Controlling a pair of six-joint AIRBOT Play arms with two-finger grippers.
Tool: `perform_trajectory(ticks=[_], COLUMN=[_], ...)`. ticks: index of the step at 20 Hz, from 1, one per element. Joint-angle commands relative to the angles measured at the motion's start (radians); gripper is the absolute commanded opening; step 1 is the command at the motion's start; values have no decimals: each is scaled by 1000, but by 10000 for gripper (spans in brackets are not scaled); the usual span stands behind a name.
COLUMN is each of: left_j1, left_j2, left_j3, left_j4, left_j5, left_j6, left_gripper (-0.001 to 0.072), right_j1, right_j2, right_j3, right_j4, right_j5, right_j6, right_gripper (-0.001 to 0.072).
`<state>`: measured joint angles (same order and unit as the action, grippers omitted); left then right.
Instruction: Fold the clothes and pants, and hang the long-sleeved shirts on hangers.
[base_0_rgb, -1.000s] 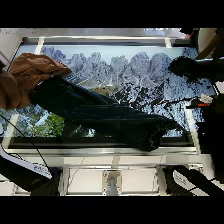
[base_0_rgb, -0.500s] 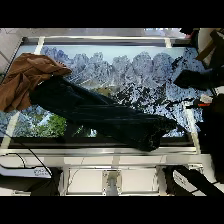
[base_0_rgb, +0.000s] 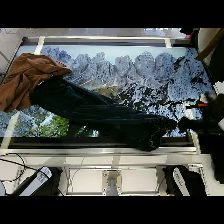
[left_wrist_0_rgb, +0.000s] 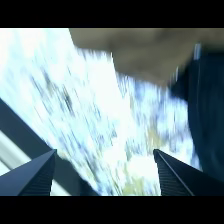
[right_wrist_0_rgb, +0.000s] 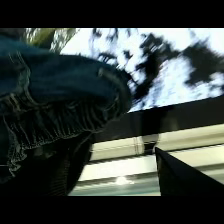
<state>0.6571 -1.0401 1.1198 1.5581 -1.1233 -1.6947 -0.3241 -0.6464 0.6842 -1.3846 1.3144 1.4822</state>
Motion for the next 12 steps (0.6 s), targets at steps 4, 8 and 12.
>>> perform_trajectory(ticks=[4,8,12], left_j1=[3,3,2], left_j2=[45,11,-73], left_j3=[-295,-296,-296], left_j4=[-306,-337,-515], left_j5=[271,328,360], left_j6=[-2,-2,9], left_gripper=[711,711,711], right_j1=[-50,-50,-50], right_j2=[10,-71,-219], right_j3=[-235,-235,-235], right_j4=[213,215,339], right_j5=[-390,-417,-419], right_j6=[-98,-135,-246], right_gripper=[591,590,384])
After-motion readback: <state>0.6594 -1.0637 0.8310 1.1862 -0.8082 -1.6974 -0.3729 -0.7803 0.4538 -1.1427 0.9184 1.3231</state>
